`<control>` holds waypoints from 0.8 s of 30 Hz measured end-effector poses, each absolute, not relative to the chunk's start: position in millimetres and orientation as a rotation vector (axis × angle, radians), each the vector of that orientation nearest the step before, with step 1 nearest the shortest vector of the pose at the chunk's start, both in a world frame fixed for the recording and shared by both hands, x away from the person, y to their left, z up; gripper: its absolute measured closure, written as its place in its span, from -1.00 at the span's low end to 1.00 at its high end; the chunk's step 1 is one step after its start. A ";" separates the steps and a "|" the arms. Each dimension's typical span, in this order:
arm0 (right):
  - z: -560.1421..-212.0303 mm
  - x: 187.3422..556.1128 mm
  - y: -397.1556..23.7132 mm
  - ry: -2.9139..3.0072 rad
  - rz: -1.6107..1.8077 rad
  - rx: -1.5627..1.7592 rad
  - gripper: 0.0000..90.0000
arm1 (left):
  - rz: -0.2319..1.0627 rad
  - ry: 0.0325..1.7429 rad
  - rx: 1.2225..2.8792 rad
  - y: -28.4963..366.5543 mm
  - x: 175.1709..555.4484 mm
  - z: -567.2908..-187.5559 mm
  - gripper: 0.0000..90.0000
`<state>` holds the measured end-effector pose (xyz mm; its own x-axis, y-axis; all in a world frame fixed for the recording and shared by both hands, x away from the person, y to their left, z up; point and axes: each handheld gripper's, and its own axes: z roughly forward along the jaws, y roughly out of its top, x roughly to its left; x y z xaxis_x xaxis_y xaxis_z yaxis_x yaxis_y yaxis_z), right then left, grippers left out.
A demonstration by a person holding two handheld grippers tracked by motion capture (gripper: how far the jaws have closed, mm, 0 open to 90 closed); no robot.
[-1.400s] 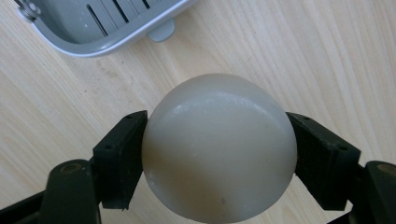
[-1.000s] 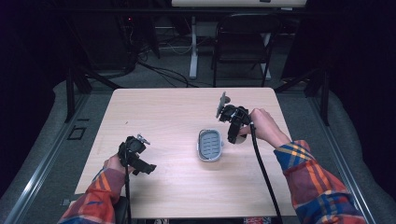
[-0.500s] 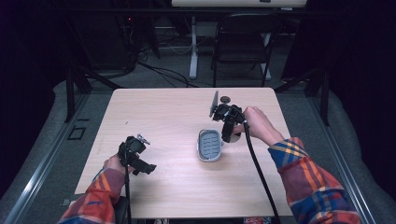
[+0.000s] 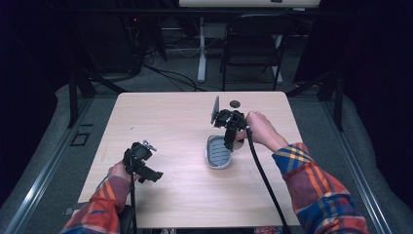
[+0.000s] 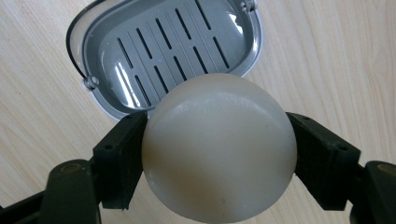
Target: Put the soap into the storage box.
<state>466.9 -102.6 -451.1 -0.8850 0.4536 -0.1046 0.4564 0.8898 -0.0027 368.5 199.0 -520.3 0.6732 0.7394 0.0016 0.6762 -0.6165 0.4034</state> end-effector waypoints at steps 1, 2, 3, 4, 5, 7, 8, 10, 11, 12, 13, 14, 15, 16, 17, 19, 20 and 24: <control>-451.1 466.9 -102.6 2.955 -0.041 0.713 -0.46 | 0.236 1.112 2.519 199.1 368.6 -520.4 -1.00; -452.3 467.1 -99.8 2.959 -0.038 0.707 -0.46 | 0.236 1.112 2.518 199.1 368.5 -520.4 -1.00; -452.3 467.1 -99.8 2.959 -0.038 0.707 -0.46 | 0.236 1.112 2.518 199.1 368.5 -520.4 -1.00; -453.1 466.9 -98.3 2.961 -0.035 0.709 -0.46 | 0.236 1.112 2.518 199.1 368.5 -520.3 -1.00; -453.6 467.2 -96.5 2.963 -0.039 0.702 -0.46 | 0.237 1.112 2.518 199.1 368.5 -520.3 -1.00; -455.9 467.5 -93.0 2.967 -0.033 0.695 -0.46 | 0.236 1.112 2.519 199.1 368.5 -520.4 -1.00; -456.4 467.9 -91.7 2.970 -0.037 0.686 -0.46 | 0.236 1.111 2.519 199.1 368.5 -520.4 -1.00; -458.4 468.2 -89.0 2.975 -0.033 0.684 -0.46 | 0.236 1.111 2.519 199.1 368.5 -520.4 -1.00; -459.2 468.4 -87.6 2.976 -0.037 0.681 -0.46 | 0.236 1.111 2.519 199.1 368.5 -520.4 -1.00; -459.2 468.4 -87.6 2.976 -0.037 0.681 -0.46 | 0.236 1.111 2.519 199.1 368.5 -520.4 -1.00; -460.3 468.7 -86.3 2.980 -0.035 0.678 -0.46 | 0.236 1.111 2.519 199.0 368.5 -520.4 -1.00; -463.1 469.1 -83.6 2.984 -0.028 0.681 -0.46 | 0.235 1.111 2.519 198.9 368.5 -520.5 -1.00; -463.1 469.1 -83.6 2.984 -0.028 0.681 -0.46 | 0.235 1.111 2.519 198.9 368.5 -520.5 -1.00; -465.4 469.8 -80.3 2.988 -0.035 0.673 -0.46 | 0.233 1.110 2.521 198.9 368.6 -520.6 -1.00; -465.4 469.8 -80.3 2.988 -0.035 0.673 -0.46 | 0.233 1.110 2.522 198.8 368.5 -520.6 -1.00; -469.5 470.8 -76.0 3.001 -0.026 0.667 -0.46 | 0.234 1.110 2.521 198.9 368.4 -520.5 -1.00; -471.2 471.0 -74.7 3.003 -0.017 0.669 -0.46 | 0.234 1.110 2.521 199.0 368.5 -520.6 -1.00; -475.9 471.9 -69.9 3.014 -0.011 0.665 -0.46 | 0.236 1.110 2.521 199.0 368.4 -520.5 -1.00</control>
<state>471.9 -69.9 -475.9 -0.9057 0.4203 -0.0554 0.4207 0.9072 0.0048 368.4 199.0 -520.5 0.6748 0.7380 0.0025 0.6750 -0.6186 0.4021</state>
